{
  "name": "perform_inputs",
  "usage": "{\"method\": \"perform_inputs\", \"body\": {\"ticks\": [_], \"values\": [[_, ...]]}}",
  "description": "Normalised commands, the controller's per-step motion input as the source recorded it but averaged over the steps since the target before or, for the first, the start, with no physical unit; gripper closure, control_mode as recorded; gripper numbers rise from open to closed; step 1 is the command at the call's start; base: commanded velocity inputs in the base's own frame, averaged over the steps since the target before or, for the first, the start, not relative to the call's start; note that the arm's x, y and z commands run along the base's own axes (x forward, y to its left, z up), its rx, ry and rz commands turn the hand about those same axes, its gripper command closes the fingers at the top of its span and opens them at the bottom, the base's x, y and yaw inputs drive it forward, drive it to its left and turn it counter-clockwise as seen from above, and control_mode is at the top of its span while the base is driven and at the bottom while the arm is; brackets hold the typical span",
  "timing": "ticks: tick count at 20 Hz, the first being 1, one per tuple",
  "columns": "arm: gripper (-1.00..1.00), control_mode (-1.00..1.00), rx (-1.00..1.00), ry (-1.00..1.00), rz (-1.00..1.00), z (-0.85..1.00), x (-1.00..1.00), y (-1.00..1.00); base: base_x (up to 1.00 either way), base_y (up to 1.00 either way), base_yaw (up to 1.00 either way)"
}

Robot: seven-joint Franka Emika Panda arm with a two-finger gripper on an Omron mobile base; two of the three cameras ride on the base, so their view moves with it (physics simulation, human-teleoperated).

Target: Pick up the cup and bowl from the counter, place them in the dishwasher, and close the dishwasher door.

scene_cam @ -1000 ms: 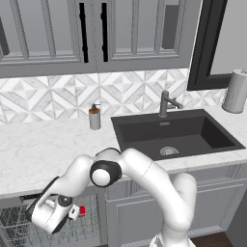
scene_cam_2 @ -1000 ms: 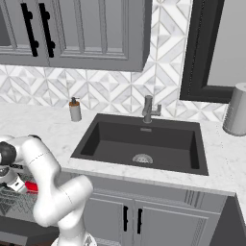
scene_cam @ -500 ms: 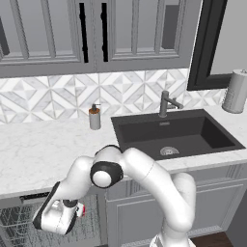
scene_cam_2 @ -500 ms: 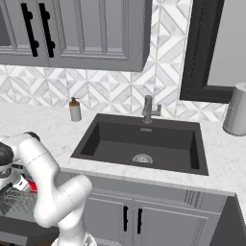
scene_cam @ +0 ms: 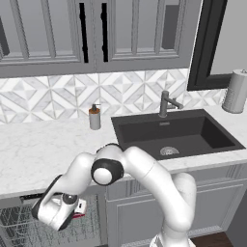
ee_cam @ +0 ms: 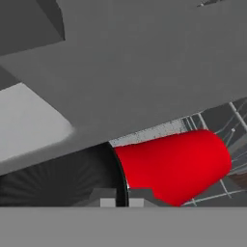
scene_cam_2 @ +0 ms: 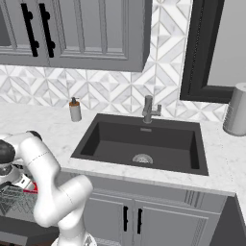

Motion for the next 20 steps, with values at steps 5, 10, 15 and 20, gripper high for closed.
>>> {"method": "perform_inputs", "body": {"ticks": [5, 10, 15, 20], "values": [[-1.0, -1.0, -0.36, -0.52, -0.48, -0.16, 0.03, 0.8, 0.0, 0.0, 0.0], [-1.0, -1.0, -0.22, -0.53, -0.28, -0.12, -0.13, 0.54, 0.0, 0.0, 0.0], [-1.0, -1.0, -0.11, -0.53, -0.24, 0.29, -0.55, 0.42, 0.0, 0.0, 0.0], [-1.0, -1.0, -0.13, -0.36, -0.11, 0.64, -0.97, 0.52, 0.0, 0.0, 0.0]]}}
